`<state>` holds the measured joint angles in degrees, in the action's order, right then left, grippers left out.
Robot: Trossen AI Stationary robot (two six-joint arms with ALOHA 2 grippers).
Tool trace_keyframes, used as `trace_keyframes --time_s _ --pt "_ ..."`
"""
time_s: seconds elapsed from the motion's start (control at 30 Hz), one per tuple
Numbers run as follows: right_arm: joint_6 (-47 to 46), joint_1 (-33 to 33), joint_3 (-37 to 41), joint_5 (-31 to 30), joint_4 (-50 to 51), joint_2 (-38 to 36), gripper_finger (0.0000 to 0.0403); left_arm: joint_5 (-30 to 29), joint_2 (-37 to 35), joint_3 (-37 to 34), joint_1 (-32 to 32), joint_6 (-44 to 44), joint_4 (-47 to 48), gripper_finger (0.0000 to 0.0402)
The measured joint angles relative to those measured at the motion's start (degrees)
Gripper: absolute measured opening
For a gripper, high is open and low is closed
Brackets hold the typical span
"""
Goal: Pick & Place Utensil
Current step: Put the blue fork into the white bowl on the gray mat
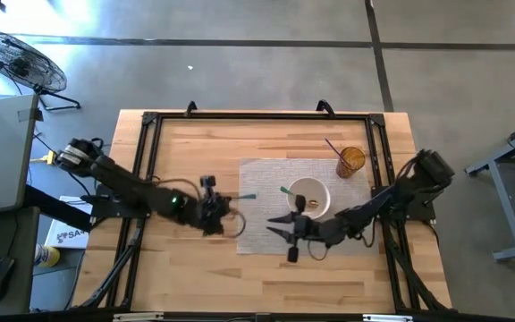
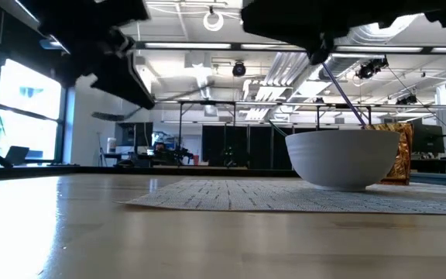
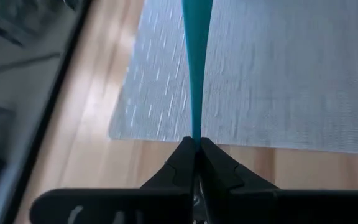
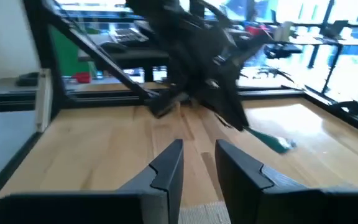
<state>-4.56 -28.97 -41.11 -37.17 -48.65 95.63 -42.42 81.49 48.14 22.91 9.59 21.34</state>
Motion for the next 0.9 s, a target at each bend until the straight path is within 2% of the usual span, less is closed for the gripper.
trace_keyframes --time_s 0.1,0.27,0.43,0.63,0.8,0.9 --pt "-1.98 -0.02 -4.99 -2.08 2.38 3.87 0.0087 -5.21 -0.01 0.02 5.41 1.26 -0.99 0.0004" --pt "-3.04 -0.02 -12.25 -10.89 5.21 8.52 0.0087 -11.04 -0.02 0.07 11.77 1.21 -2.25 0.0004" --pt "-7.84 -0.35 -15.30 -18.34 4.89 9.37 0.0087 -16.75 -0.02 0.31 16.21 1.15 -2.49 0.0004" --pt "-18.25 -0.28 -15.60 -13.68 4.71 8.84 0.0087 -18.53 -0.02 0.31 18.15 -2.40 -3.03 0.0004" --pt "-25.79 1.77 -15.40 -7.34 5.49 8.84 0.0087 -17.05 -0.02 0.31 17.41 -3.80 -3.80 0.0004" --pt "-27.04 2.82 -15.43 -6.65 6.98 8.79 0.0087 -14.58 -0.02 0.31 15.86 -4.43 -3.74 0.0004"
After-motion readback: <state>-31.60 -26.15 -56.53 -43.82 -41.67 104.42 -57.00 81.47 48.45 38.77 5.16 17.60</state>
